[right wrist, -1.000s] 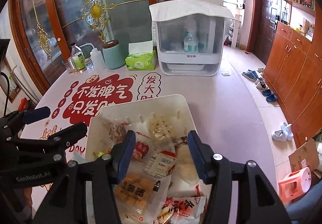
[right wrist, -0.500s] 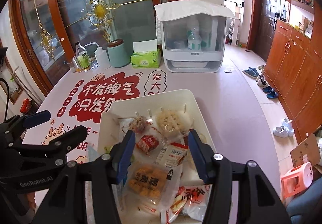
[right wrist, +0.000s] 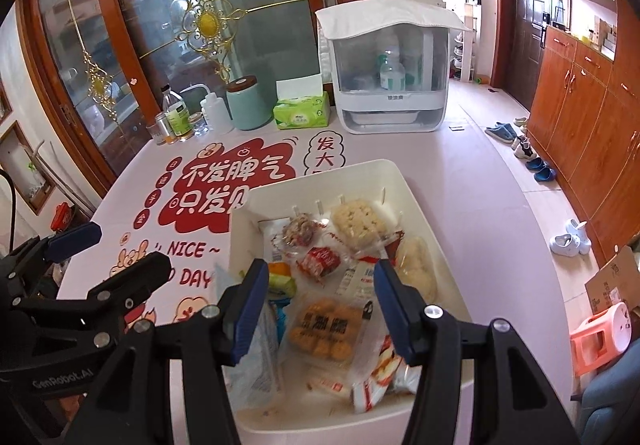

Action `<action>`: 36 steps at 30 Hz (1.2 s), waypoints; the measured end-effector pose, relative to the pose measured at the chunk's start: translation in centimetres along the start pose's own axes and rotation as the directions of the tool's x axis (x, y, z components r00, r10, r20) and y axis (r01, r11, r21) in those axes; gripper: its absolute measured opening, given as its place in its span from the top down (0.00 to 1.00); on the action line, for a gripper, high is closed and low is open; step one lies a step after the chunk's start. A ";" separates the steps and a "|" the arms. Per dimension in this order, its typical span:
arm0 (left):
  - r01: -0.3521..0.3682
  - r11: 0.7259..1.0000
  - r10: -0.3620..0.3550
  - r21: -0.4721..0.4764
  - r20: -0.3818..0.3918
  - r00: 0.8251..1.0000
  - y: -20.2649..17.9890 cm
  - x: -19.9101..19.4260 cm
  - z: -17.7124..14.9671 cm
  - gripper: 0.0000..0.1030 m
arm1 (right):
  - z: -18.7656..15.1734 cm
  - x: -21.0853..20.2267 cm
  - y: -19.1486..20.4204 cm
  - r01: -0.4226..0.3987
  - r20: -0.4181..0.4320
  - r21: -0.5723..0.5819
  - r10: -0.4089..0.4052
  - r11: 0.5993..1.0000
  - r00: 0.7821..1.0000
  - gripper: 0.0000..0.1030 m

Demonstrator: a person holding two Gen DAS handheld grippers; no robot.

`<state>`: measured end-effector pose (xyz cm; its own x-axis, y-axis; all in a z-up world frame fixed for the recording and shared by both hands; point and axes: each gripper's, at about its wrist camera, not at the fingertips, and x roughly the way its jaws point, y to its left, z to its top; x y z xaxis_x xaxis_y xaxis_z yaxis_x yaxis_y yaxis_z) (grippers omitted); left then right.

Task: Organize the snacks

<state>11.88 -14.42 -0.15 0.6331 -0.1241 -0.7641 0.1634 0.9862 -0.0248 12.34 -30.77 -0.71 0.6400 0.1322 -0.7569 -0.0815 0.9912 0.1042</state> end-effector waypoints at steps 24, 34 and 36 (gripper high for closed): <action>-0.022 0.997 0.023 -0.068 0.009 1.000 2.2 -5.5 -5.0 0.06 | -4.8 -5.4 3.0 -0.019 -0.035 0.054 0.021 0.998 0.999 0.46; -0.058 0.994 0.061 -0.093 0.022 0.998 3.3 -6.0 -5.3 0.06 | -4.7 -5.6 4.1 -0.008 -0.018 0.023 0.008 1.000 1.000 0.46; -0.061 0.993 0.064 -0.098 0.021 0.998 3.5 -6.0 -5.3 0.06 | -4.6 -5.5 4.4 -0.011 -0.019 0.018 0.011 1.000 1.000 0.46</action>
<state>4.65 -9.61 0.93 0.6580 -0.0632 -0.7504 0.0495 0.9979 -0.0407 5.00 -27.12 0.93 0.6245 0.1430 -0.7678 -0.0745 0.9895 0.1237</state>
